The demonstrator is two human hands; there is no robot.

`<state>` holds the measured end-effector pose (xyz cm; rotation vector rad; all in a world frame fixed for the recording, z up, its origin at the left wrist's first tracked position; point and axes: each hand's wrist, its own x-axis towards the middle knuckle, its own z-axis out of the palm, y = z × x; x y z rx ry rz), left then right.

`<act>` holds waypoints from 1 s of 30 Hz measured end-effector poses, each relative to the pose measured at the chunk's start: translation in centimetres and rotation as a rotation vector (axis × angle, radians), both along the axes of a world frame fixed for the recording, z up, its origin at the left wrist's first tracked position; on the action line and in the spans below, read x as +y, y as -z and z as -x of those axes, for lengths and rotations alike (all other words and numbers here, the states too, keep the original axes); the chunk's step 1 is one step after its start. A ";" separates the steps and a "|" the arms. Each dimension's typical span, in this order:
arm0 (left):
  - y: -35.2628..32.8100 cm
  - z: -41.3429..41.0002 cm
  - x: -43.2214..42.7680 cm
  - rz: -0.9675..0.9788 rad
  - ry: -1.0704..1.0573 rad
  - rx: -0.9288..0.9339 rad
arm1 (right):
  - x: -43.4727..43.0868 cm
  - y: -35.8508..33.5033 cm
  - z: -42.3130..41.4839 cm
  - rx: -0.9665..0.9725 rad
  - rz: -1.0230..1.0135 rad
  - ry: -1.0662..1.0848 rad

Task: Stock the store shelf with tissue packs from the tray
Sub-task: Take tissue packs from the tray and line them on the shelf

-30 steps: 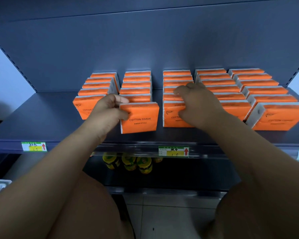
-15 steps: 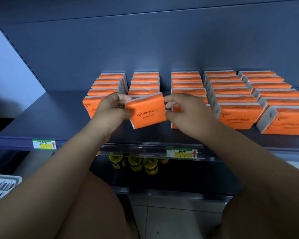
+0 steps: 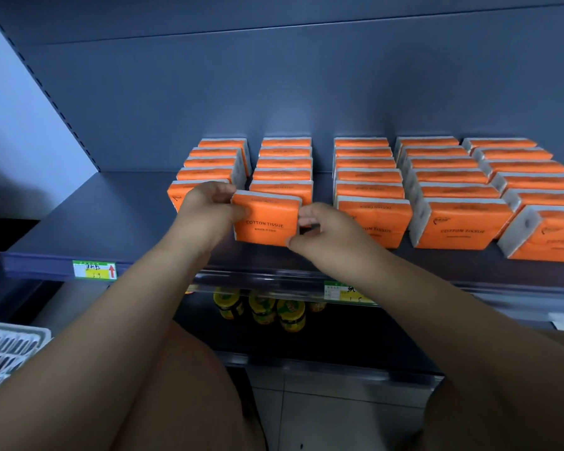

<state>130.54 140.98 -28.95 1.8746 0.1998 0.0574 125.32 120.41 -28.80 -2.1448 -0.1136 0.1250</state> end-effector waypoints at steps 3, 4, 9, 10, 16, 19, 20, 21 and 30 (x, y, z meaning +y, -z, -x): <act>0.2 -0.4 -0.2 0.021 0.020 0.025 | 0.3 -0.1 0.0 0.008 0.004 0.014; 0.3 -0.5 -0.3 0.023 0.023 0.034 | 0.3 -0.1 -0.2 0.004 0.008 0.017; 0.3 -0.5 -0.7 -0.020 0.013 0.024 | 0.5 -0.1 -0.5 0.018 -0.010 0.038; 0.3 -0.4 -0.8 -0.028 0.018 0.030 | 0.5 -0.1 -0.5 0.019 -0.017 0.041; 0.1 -0.3 -1.1 -0.031 0.024 0.065 | 1.0 -0.1 -0.4 0.014 -0.029 0.067; -0.1 -0.2 -1.0 -0.028 0.034 0.076 | 1.1 -0.1 -0.4 0.010 -0.055 0.087; -0.2 -0.2 -0.9 -0.026 0.037 0.081 | 1.1 -0.1 -0.5 0.007 -0.074 0.102; -0.4 -0.1 -0.9 -0.022 0.038 0.086 | 1.1 -0.1 -0.5 0.010 -0.095 0.121; -0.7 0.2 -0.8 0.011 0.080 0.104 | 0.8 -0.5 -0.7 0.056 -0.126 0.174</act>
